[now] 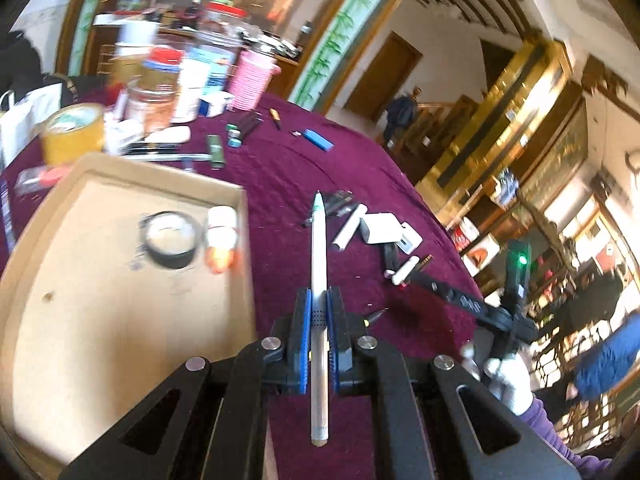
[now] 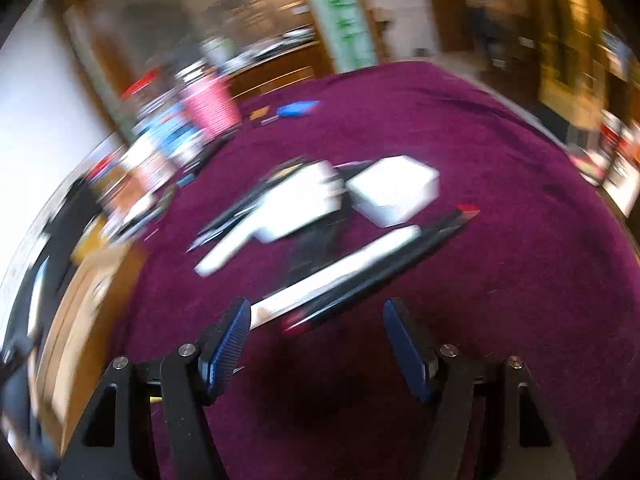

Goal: Organize rigid objects
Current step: 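Carry the white pencil to the tray with the left tool while the right tool grasps the yellow pen, then release the white pencil in the tray while the right tool drops the yellow pen there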

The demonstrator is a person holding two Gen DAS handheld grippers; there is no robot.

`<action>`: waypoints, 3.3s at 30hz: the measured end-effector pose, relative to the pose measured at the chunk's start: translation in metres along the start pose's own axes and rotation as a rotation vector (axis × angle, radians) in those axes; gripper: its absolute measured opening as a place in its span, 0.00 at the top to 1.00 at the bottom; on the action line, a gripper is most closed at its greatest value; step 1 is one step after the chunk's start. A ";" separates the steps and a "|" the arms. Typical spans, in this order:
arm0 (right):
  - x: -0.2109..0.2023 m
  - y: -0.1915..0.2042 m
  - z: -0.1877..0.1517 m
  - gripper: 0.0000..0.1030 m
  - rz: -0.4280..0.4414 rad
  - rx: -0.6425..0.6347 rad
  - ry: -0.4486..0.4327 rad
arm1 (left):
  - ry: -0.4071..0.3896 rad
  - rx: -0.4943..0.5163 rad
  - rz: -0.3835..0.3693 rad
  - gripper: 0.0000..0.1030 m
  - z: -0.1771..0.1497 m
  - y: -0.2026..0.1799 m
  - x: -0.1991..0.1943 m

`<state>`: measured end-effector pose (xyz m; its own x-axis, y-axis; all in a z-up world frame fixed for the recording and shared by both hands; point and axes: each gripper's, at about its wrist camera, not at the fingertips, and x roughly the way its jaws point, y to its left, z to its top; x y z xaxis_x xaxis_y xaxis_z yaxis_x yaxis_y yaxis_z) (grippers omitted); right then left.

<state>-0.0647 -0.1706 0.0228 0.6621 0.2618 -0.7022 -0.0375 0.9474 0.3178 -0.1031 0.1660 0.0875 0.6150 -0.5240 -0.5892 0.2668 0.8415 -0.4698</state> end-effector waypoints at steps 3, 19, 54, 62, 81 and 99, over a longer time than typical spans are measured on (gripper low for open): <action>0.003 0.044 -0.015 0.29 0.064 -0.125 0.121 | -0.030 -0.043 -0.004 0.93 -0.004 0.018 -0.016; 0.064 0.115 -0.011 0.37 -0.018 -0.091 0.229 | -0.098 -0.088 -0.008 0.93 -0.013 0.049 -0.051; 0.116 0.236 0.033 0.90 0.409 0.020 0.367 | 0.163 -0.145 0.292 0.93 0.067 0.153 0.048; 0.149 0.266 0.039 0.90 0.393 -0.006 0.398 | 0.142 -0.190 0.266 0.92 0.071 0.164 0.041; 0.057 0.205 0.061 0.59 0.260 -0.112 0.085 | -0.060 -0.190 0.105 0.34 0.065 0.092 -0.027; -0.053 -0.069 0.084 0.00 -0.291 0.205 -0.362 | -0.112 0.198 0.075 0.00 0.038 -0.106 0.033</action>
<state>-0.0350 -0.2652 0.0917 0.8414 -0.1231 -0.5261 0.3113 0.9063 0.2858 -0.0831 0.0648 0.1427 0.7144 -0.4505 -0.5354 0.3508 0.8927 -0.2831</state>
